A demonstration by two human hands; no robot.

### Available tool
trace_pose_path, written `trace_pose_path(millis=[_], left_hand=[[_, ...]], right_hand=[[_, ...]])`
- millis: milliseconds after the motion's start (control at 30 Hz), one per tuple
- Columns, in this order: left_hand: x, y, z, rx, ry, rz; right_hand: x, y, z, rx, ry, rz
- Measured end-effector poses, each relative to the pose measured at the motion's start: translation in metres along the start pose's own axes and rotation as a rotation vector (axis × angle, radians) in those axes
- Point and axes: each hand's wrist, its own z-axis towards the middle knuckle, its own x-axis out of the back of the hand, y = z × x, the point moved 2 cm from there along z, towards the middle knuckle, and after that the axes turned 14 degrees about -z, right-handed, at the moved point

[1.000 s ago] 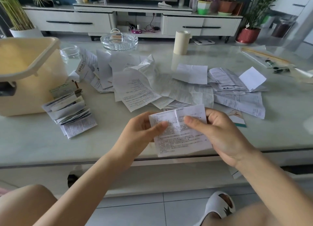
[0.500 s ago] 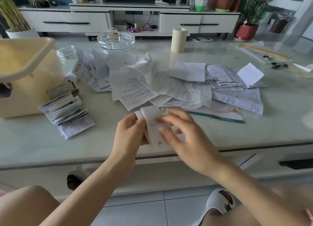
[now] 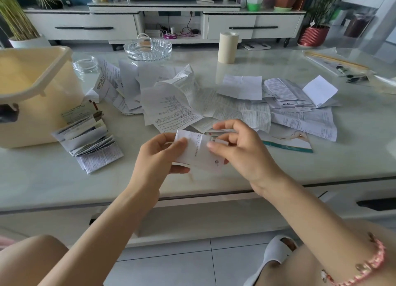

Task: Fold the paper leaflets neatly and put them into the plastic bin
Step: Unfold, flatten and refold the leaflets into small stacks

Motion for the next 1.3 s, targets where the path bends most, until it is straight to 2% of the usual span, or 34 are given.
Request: trace_pose_path(millis=[100,233,333,433,567,733,867,1033,1100,1200,1300], left_hand=[[0.006,0.003,-0.003,-0.078,0.068,-0.031],[0.018,0.003,-0.002,-0.117,0.186,-0.035],[0.034,0.0,0.0,-0.146,0.24,0.082],[0.045,-0.004,-0.001,-0.263,0.279,0.254],[0.067,0.003,-0.014,-0.394,0.371,0.489],[0.091,0.014,-0.026,-0.534,0.465,0.551],[0.1,0.01,-0.03,-0.524,0.417,0.691],[0.096,-0.007,-0.03,-0.573,0.233,1.073],[0.093,-0.017,-0.03,-0.525,0.148,1.218],[0.088,-0.024,-0.03,-0.41,0.099,1.349],[0.089,-0.022,-0.026,-0.366,0.137,1.421]], right_hand=[[-0.005,-0.004,0.005,-0.115,0.02,0.109],[-0.03,-0.008,0.005,-0.231,-0.183,0.21],[-0.052,-0.009,0.01,-0.226,-0.202,0.096],[-0.057,-0.004,0.02,-0.212,-0.128,-0.037],[-0.078,-0.01,0.028,-0.194,-0.239,-0.02],[-0.11,-0.019,0.031,-0.072,-0.276,-0.077],[-0.133,-0.022,0.038,0.033,-0.2,-0.243],[-0.145,-0.03,0.039,0.227,-0.065,-0.595],[-0.148,-0.032,0.038,0.3,-0.011,-0.704],[-0.145,-0.033,0.039,0.326,-0.004,-0.744],[-0.13,-0.032,0.041,0.315,0.006,-0.708]])
